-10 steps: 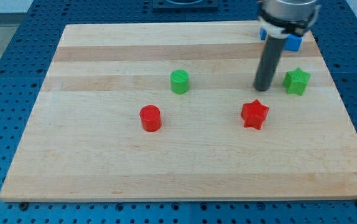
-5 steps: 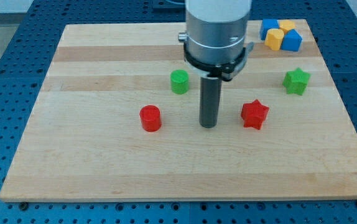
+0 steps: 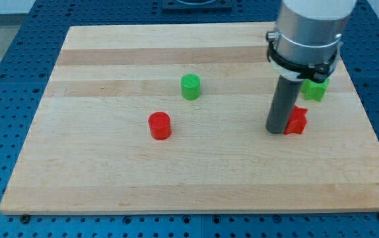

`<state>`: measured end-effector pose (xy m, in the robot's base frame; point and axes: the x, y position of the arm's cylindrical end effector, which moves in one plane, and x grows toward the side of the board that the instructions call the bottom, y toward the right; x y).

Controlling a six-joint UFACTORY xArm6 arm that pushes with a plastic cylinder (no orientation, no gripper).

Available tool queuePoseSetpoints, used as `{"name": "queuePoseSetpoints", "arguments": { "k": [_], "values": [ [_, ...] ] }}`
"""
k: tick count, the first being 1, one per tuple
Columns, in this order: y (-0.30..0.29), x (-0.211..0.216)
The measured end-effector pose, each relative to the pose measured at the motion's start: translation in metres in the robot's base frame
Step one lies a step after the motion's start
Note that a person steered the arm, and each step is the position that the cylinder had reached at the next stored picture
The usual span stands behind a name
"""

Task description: Move the red star below the green star

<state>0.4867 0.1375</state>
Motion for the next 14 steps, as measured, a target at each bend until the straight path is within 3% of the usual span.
{"name": "queuePoseSetpoints", "arguments": {
  "k": [8,12,14],
  "values": [
    [0.070,-0.001],
    [0.113,0.018],
    [0.100,0.002]
  ]
}}
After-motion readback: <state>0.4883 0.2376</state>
